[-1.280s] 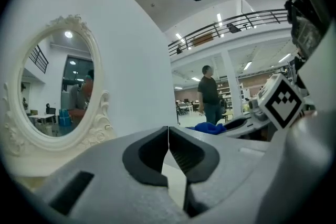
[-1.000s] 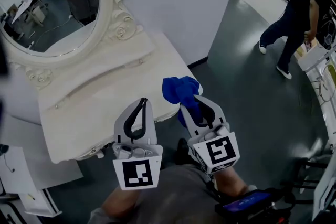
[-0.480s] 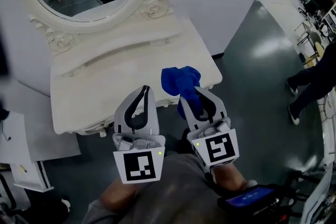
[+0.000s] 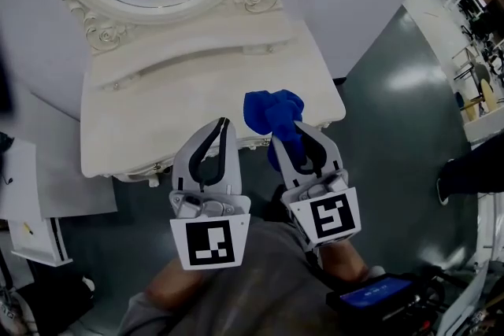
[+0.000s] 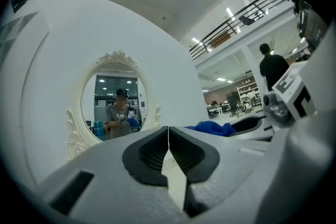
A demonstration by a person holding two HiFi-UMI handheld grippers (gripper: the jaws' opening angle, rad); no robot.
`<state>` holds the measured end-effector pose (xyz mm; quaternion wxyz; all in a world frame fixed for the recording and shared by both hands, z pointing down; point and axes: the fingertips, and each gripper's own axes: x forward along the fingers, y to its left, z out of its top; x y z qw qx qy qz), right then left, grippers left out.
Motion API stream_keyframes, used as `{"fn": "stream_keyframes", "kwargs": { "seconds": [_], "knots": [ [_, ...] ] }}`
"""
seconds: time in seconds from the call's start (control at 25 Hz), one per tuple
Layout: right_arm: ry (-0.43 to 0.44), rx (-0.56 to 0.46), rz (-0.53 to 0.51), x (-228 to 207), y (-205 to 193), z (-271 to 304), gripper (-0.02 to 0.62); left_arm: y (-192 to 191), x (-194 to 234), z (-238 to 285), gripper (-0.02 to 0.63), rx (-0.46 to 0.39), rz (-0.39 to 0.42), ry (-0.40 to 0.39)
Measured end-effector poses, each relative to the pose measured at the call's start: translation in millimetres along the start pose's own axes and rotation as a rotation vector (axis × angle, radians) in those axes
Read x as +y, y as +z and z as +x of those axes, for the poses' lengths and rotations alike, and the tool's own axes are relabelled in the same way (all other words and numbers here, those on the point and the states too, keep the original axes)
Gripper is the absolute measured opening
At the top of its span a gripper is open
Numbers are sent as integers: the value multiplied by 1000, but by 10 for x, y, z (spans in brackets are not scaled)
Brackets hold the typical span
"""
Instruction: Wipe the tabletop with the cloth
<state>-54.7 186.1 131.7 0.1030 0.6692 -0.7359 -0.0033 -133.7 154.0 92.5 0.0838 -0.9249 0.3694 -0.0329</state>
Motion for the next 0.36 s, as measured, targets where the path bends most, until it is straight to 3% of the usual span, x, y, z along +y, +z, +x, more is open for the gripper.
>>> {"fn": "stream_keyframes", "kwargs": {
  "seconds": [0.36],
  "knots": [
    [17, 4, -9, 38, -28, 16, 94, -9, 21, 5, 17, -9, -9, 1]
  ]
}}
